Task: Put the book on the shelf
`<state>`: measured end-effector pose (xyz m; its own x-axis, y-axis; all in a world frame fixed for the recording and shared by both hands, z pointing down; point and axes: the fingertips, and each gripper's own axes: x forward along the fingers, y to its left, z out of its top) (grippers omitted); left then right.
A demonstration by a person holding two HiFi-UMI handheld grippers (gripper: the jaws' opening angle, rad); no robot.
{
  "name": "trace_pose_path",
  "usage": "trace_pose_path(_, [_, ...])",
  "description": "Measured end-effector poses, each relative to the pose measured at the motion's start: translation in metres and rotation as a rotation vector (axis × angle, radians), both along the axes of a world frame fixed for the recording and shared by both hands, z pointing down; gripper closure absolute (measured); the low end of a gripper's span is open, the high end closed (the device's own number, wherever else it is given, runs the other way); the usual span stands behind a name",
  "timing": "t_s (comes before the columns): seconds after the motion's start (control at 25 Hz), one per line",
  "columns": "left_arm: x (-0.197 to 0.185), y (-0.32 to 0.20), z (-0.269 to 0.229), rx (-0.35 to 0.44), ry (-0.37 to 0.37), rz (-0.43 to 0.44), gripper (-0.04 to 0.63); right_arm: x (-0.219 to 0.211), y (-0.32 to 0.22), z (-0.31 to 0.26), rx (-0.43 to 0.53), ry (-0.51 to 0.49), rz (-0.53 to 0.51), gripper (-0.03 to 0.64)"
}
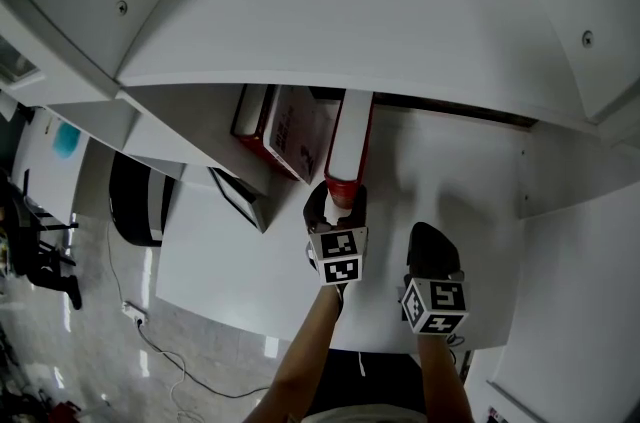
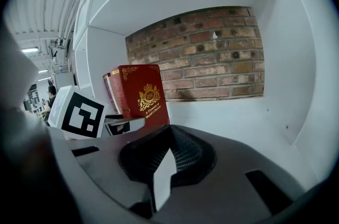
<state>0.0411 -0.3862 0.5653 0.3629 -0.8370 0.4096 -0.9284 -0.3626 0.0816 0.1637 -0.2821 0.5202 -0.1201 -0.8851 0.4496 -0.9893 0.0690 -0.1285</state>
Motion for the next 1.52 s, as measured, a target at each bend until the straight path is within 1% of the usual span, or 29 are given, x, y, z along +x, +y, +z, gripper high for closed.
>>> trace_pose_path(0.16, [-0.004,0.015,-0.004,0.003,0.028,-0.002,0.310,-0.005,0.004,-0.003,0.005,-0.002,-0.007,0.601])
trace_pose_path(0.32, [-0.008,0.031,-0.008,0.005,0.035,-0.002,0.310,-0.010,0.009,-0.005,0.010,-0.010,-0.015,0.601])
trace_pose_path(0.48, [-0.012,0.042,-0.008,-0.018,0.076,0.020,0.311,-0.015,0.013,-0.008,0.016,-0.020,-0.021,0.601])
trace_pose_path(0.52, [-0.013,0.044,-0.007,-0.023,0.082,0.020,0.324,-0.017,0.013,-0.009,0.018,-0.020,-0.023,0.600])
trace_pose_path(0.56, [-0.015,0.045,-0.007,-0.023,0.082,0.016,0.373,-0.017,0.013,-0.010,0.019,-0.021,-0.023,0.601])
trace_pose_path(0.64, [-0.020,0.045,-0.008,-0.014,0.062,0.009,0.516,-0.018,0.014,-0.010,0.023,-0.025,-0.018,0.601])
trace_pose_path(0.68, [-0.021,0.045,-0.008,-0.008,0.050,0.010,0.553,-0.018,0.014,-0.010,0.024,-0.027,-0.015,0.601])
trace_pose_path(0.72, [-0.022,0.045,-0.008,-0.005,0.044,0.015,0.570,-0.018,0.014,-0.010,0.024,-0.028,-0.014,0.601])
trace_pose_path(0.92, [-0.023,0.042,-0.002,-0.032,0.060,0.024,0.579,-0.023,0.015,-0.008,0.018,-0.030,-0.026,0.601])
trace_pose_path(1.12, [-0.024,0.039,0.006,-0.054,0.045,0.019,0.580,-0.020,0.014,-0.006,0.015,-0.035,-0.022,0.601])
trace_pose_path(1.52, [-0.010,0.033,0.010,-0.065,0.044,0.035,0.580,-0.013,0.014,-0.001,0.001,-0.039,-0.002,0.600])
